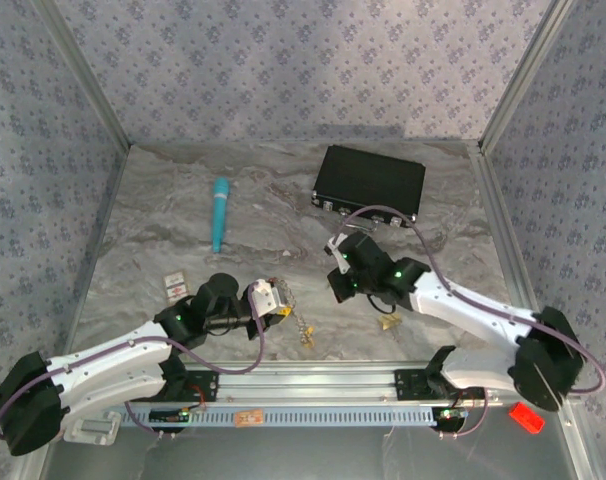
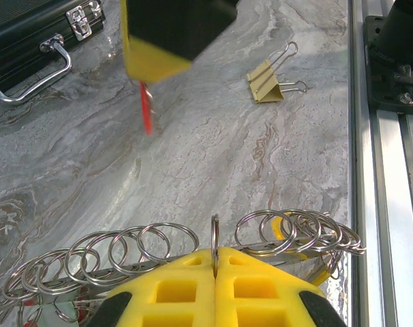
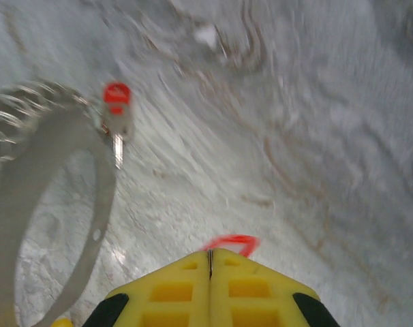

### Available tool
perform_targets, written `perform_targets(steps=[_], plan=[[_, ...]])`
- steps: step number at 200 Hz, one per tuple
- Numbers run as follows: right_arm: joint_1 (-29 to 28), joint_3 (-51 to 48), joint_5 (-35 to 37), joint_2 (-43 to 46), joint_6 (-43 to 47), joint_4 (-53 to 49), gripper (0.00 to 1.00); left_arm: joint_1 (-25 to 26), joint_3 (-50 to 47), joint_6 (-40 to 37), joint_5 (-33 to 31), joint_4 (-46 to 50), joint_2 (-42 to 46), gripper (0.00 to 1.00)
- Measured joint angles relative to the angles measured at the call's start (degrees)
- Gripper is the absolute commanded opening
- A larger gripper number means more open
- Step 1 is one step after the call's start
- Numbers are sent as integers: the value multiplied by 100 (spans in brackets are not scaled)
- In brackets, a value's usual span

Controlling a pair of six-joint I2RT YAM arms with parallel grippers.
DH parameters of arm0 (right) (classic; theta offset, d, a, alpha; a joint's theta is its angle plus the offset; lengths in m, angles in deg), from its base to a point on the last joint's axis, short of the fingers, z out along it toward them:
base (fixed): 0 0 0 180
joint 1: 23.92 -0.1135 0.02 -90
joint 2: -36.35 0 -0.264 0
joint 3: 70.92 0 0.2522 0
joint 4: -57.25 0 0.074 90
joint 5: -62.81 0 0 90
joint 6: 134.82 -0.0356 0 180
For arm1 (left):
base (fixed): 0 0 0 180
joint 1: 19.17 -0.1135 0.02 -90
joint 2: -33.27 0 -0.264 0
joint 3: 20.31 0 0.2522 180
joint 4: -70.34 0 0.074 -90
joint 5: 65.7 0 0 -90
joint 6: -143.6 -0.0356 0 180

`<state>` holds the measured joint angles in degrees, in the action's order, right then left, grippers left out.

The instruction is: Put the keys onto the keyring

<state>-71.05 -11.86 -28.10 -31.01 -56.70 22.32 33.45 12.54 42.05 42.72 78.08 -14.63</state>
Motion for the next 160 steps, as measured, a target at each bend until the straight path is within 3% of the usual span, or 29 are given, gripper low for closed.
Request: perform_targets(steps=[71,160], plan=[[214,-542,-1762,564,1611,863,0,0,0,118,-46,-2,87,0],[-52,-487,-2789,457,2011,1119,0,0,0,732,-46,-48,85,0]])
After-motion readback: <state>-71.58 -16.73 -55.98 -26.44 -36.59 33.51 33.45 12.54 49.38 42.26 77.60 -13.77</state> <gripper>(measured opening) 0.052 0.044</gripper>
